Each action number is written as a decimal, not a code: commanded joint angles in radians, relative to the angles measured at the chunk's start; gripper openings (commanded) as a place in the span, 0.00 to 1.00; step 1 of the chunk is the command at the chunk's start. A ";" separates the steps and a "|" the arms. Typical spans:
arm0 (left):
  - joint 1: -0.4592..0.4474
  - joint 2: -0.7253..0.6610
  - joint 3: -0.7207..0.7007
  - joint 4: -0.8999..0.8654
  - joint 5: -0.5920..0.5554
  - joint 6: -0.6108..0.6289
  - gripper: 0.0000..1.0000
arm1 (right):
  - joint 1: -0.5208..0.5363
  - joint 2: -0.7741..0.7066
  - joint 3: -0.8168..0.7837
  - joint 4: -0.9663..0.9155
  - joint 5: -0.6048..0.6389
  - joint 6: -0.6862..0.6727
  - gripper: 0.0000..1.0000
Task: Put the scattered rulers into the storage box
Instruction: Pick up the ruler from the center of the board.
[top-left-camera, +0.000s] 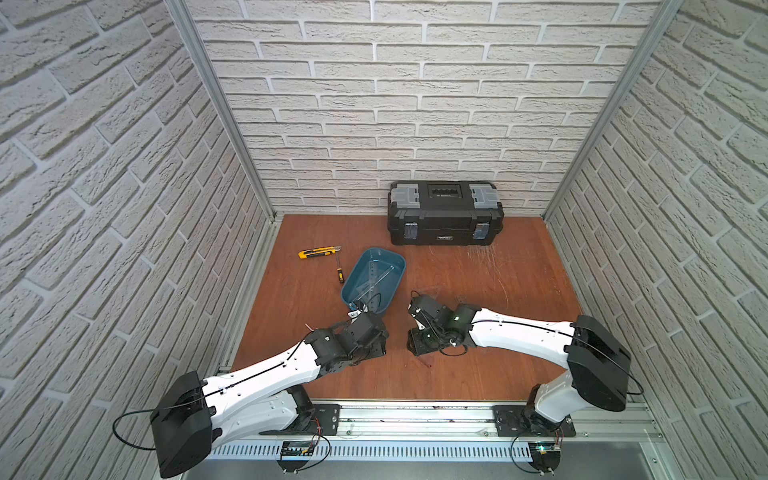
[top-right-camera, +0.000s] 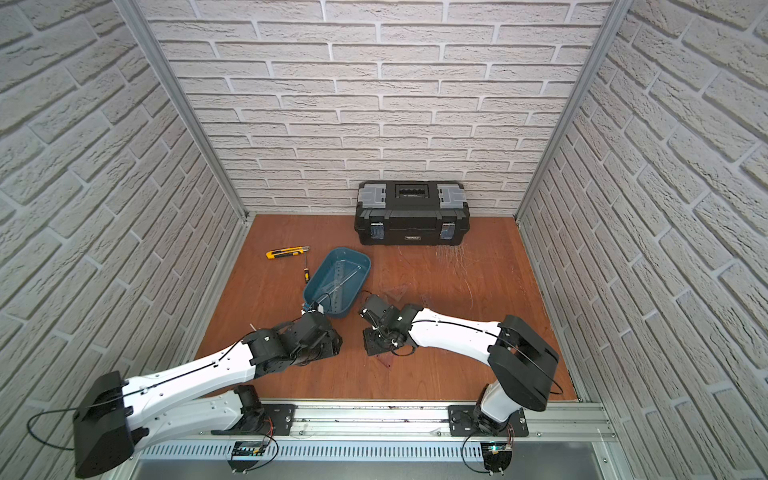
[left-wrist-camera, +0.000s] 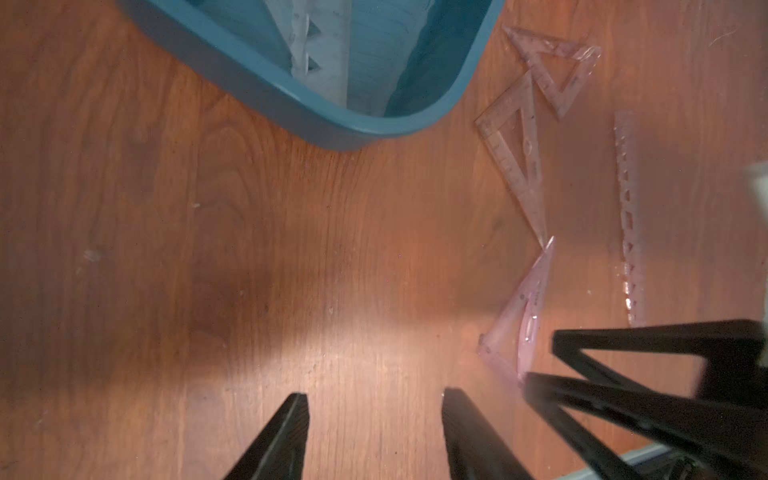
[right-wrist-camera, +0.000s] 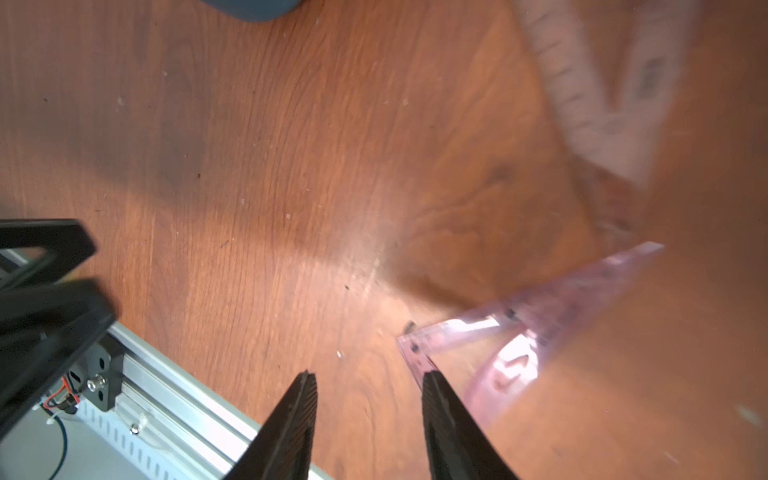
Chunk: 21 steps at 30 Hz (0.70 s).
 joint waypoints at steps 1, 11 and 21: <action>-0.008 0.039 -0.010 0.088 -0.005 -0.021 0.57 | 0.000 -0.094 -0.031 -0.128 0.127 -0.016 0.48; 0.052 0.229 0.008 0.302 0.142 0.026 0.58 | -0.013 -0.044 -0.076 -0.174 0.199 0.022 0.47; 0.085 0.211 -0.007 0.315 0.170 0.055 0.58 | -0.005 0.079 0.007 -0.158 0.160 0.022 0.45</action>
